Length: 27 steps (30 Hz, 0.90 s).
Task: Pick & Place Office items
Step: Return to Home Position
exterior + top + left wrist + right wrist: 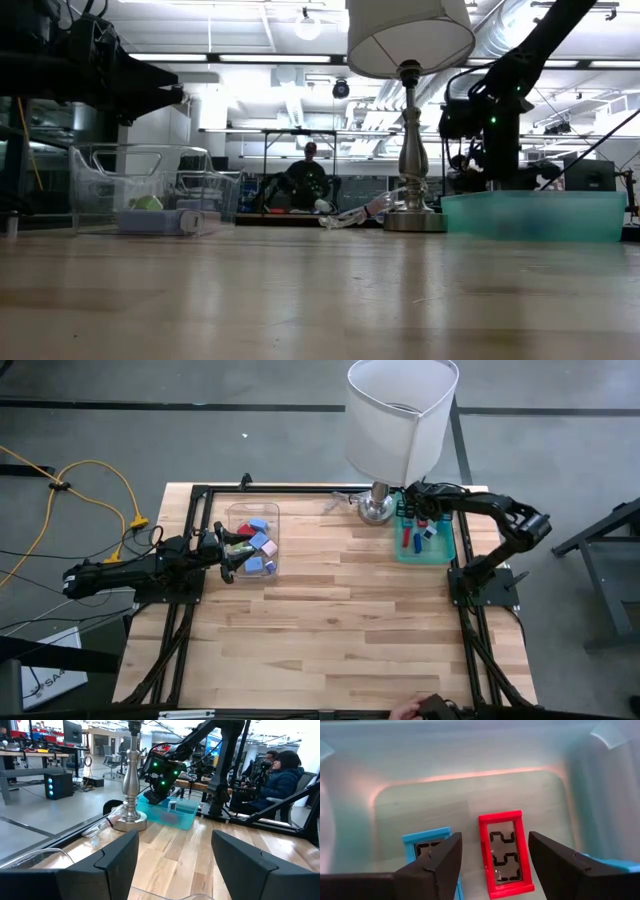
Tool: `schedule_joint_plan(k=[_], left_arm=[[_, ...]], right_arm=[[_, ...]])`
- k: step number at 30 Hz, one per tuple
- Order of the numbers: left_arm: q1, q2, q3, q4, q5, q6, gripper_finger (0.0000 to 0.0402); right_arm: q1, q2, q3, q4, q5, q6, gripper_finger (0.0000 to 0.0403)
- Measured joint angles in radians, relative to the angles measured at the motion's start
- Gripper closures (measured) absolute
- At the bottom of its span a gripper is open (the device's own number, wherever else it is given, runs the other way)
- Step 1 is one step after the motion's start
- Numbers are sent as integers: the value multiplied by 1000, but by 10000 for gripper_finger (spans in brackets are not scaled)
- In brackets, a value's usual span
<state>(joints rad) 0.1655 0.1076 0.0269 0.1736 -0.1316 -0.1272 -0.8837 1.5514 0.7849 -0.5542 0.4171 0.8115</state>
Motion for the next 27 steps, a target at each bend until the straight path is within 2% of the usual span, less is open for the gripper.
schedule_joint_plan(k=[5,15,22,27], left_arm=[[0,0,0,0,0,0,158],[0,0,0,0,0,0,158],[0,0,0,0,0,0,158],[0,0,0,0,0,0,158]], right_arm=[[14,-63,0,-25,3,4,188],[117,-191,1,-138,40,60,188],[249,-231,1,-164,88,90,188],[384,-248,1,-157,111,108,188]])
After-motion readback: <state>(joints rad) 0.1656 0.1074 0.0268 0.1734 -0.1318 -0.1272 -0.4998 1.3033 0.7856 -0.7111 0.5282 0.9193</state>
